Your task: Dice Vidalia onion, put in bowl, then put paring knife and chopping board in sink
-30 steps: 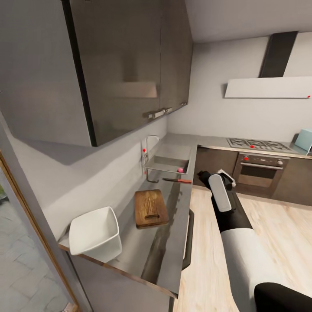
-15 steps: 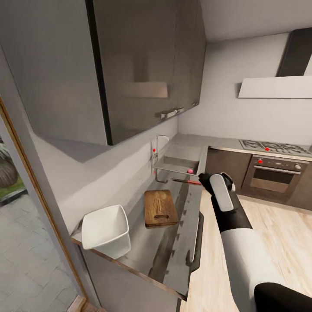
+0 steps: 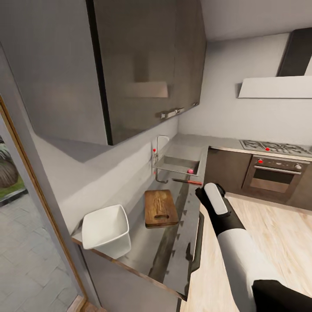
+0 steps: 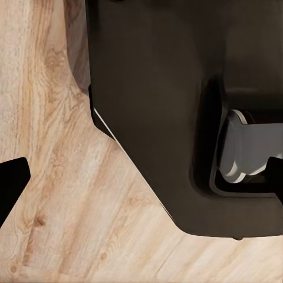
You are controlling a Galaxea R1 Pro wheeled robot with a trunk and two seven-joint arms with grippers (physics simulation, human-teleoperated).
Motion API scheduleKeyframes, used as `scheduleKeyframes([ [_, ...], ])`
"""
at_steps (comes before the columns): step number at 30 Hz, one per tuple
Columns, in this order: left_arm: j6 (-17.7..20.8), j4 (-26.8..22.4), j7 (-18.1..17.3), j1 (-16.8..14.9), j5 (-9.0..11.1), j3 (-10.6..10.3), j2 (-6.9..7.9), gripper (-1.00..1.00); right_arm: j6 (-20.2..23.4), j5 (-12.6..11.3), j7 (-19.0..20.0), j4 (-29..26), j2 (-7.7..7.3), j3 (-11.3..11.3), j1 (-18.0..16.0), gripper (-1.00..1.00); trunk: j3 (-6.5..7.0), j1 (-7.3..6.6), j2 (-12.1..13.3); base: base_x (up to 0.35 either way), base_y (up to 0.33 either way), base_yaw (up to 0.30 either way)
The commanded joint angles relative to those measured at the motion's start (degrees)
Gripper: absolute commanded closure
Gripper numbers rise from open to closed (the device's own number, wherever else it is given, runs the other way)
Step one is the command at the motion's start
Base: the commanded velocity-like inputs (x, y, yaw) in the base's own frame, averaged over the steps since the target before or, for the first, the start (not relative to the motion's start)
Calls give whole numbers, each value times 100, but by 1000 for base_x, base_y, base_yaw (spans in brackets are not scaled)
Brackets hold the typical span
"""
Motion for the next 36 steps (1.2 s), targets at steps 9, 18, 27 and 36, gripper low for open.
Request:
scheduleKeyframes([
  [9, -8, -9, 2, 2, 2, 3, 0, -100, -169, -23, -27, 51, 5, -22, -4, -100, -11, 4, -11, 0, 130, 3],
  [18, -8, -9, 2, 2, 2, 6, 0, -100, -233, -25, -28, 53, 5, -22, -3, -100, -11, 4, -11, 0, 25, 0],
  [27, -8, -9, 2, 2, 2, 6, 0, -100, -276, -27, -28, 54, 5, -20, -3, -100, -11, 4, -11, -27, 150, 0],
  [36, -8, -9, 2, 2, 2, 8, -2, -100, -383, -196, -22, 468, 5, -8, -3, -100, -16, 4, -11, -14, 146, 17],
])
